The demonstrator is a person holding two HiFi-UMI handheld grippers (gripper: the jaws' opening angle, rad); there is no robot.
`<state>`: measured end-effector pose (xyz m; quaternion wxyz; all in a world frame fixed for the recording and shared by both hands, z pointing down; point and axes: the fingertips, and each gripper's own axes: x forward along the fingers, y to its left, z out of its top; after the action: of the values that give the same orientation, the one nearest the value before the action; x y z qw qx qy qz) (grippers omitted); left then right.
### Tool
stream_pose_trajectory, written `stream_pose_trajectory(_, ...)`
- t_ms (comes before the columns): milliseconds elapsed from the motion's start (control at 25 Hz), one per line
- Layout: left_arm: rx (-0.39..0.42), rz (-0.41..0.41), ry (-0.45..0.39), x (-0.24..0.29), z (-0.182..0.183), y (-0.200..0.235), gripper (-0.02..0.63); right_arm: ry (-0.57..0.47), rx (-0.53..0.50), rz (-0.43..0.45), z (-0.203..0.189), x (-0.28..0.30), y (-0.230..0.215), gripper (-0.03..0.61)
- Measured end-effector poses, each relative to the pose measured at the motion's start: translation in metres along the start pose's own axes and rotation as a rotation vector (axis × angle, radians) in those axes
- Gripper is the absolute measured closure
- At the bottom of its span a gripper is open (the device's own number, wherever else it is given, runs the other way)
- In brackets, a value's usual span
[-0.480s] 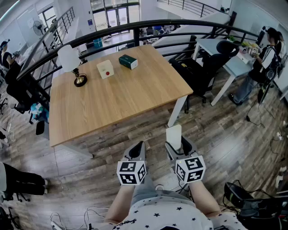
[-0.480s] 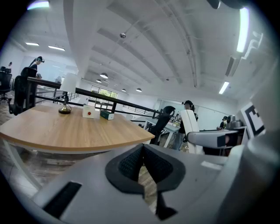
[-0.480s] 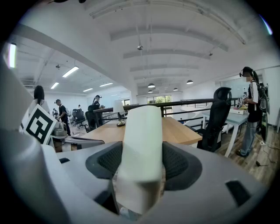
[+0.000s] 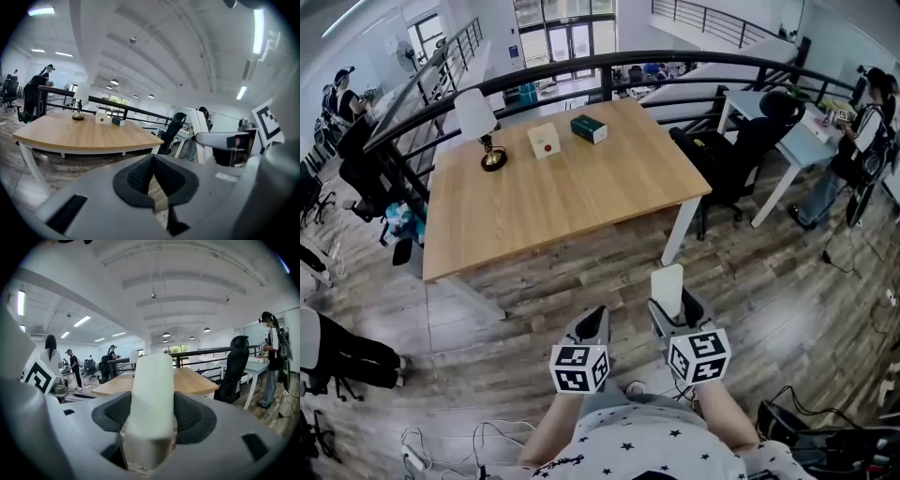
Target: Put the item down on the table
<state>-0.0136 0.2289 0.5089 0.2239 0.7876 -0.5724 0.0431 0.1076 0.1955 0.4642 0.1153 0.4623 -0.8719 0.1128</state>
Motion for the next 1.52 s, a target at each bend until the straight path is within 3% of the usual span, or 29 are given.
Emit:
stream_pose_trajectory(840,-0.017,0.068,-0.002,-0.003,-0.009,-0.012,0.601,-0.011,-0.015,0.074,0.006,-0.004,-0.010,0.298)
stream_pose_trajectory(1200,-0.037,0.045,0.002,0.057,0.008,0.010,0.601,-0.002,0.006,0.050,0.012,0.045,-0.044,0.298)
stream_pose_trajectory(1520,-0.032,0.027,-0.008,0.129,0.052,0.048,0.601,-0.018,-0.001,0.027,0.048,0.120,-0.079,0.298)
